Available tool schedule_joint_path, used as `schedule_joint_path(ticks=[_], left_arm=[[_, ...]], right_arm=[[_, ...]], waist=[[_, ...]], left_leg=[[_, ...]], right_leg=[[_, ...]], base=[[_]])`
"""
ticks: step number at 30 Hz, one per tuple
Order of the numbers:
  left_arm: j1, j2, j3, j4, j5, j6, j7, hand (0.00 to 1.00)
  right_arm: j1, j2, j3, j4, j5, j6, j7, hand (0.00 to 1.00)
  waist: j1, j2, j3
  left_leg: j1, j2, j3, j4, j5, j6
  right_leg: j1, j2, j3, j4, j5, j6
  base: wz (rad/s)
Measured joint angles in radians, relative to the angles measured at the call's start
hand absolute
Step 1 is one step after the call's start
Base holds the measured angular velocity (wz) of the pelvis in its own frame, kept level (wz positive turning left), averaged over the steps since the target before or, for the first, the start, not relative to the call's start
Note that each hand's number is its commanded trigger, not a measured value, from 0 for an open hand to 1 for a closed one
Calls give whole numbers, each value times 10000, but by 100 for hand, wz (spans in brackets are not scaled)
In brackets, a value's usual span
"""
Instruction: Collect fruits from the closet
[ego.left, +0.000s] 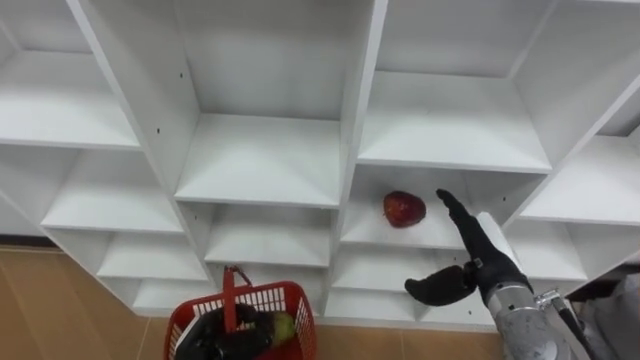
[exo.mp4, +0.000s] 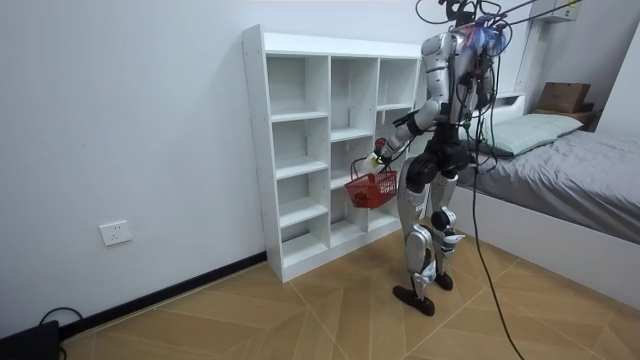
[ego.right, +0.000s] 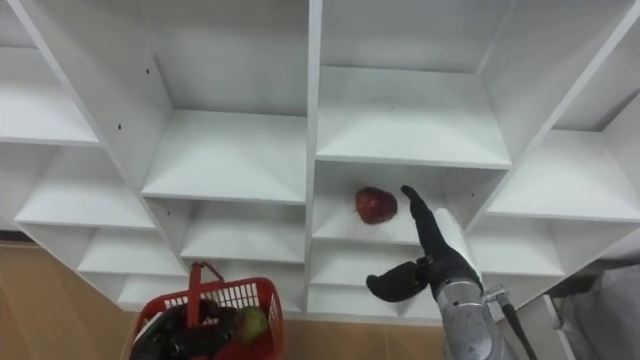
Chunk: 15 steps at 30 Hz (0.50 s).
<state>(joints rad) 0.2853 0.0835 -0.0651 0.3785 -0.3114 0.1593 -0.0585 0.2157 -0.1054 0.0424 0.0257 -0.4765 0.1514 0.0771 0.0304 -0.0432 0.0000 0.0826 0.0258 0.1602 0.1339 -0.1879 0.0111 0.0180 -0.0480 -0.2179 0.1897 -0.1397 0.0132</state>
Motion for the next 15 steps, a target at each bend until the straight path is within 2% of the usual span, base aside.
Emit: schedule_joint_path(ticks=[3,6,8,12,15], left_arm=[[0,11,-17,1,-18,-44,2,100],[-4,62,-19,83,-5,-208,-1,100],[-118,69,-26,566,-15,-402,-5,100],[-260,66,-179,1131,-1,-415,74,100],[-410,80,-195,1383,4,-413,92,100]], right_arm=[[-3,-1,6,81,290,-94,-299,0],[-138,-1,57,301,682,-410,-789,0],[-488,1,117,880,805,-499,-1324,0],[-1231,9,189,1794,1000,-500,-2011,0],[-1977,8,381,2693,1327,-642,-2703,0]], waist=[[26,3,3],[67,14,12],[68,48,33],[108,47,24],[108,-27,60]], left_leg=[[9,16,60,-1,-3,-5],[-18,40,75,12,-16,-26],[-34,45,71,8,-22,-36],[-529,42,59,131,-18,-34],[-970,77,11,366,-14,-37]], right_leg=[[-18,16,45,11,6,-9],[-37,38,43,13,18,-30],[-44,51,41,0,22,-36],[-517,35,25,52,67,-75],[-926,27,-62,143,110,-128]], base=[[-4],[-1],[0],[-1],[4]])
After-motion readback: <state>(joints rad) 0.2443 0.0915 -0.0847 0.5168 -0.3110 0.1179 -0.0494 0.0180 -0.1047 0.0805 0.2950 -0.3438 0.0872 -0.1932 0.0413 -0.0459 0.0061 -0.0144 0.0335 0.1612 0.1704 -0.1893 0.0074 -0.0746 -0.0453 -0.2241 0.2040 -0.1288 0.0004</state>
